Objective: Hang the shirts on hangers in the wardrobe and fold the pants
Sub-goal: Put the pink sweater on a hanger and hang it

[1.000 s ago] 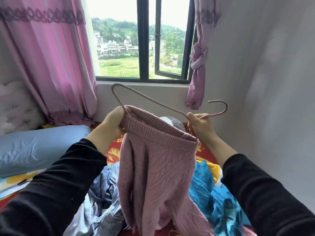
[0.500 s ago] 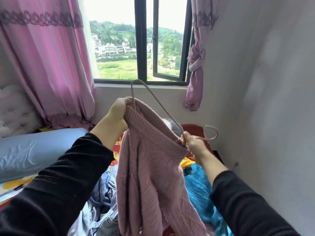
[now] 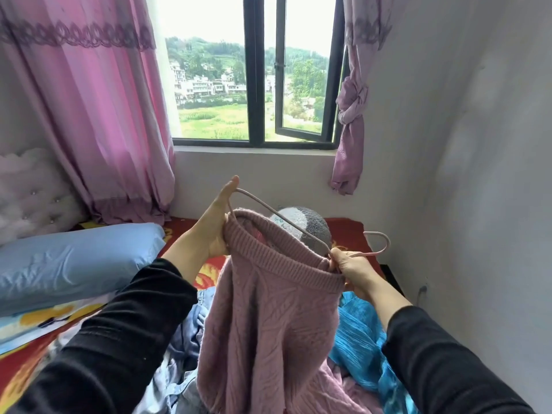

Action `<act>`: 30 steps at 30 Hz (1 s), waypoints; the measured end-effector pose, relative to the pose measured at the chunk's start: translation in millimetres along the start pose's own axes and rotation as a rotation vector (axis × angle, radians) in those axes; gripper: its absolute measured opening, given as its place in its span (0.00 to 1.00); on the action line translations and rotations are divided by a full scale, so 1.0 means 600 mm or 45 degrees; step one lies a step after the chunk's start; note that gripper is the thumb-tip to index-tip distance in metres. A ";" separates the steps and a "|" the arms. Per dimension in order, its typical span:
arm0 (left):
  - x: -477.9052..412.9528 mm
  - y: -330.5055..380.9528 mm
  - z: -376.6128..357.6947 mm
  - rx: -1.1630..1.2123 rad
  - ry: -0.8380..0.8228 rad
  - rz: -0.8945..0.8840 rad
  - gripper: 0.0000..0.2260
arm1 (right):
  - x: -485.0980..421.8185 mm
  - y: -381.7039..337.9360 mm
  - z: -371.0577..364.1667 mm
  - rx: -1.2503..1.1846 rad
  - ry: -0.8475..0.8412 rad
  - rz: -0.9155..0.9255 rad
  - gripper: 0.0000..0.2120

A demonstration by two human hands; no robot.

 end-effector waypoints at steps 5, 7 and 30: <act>0.005 -0.014 0.003 0.061 -0.053 0.078 0.27 | -0.002 0.005 0.009 0.024 0.049 -0.039 0.21; 0.008 -0.017 0.003 0.101 -0.068 0.080 0.26 | -0.004 0.008 0.013 0.019 0.080 -0.063 0.20; -0.010 0.012 0.010 -1.399 0.674 -0.580 0.14 | -0.022 -0.093 -0.026 1.030 0.057 0.399 0.23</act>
Point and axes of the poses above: each hand's wrist, its own x-axis away from the middle knuckle, its own z-axis out of the back of the hand, y = z × x, the point moved 6 cm from there along -x, towards the middle knuckle, and after that the axes turned 1 degree about y, right-handed, at the moved point
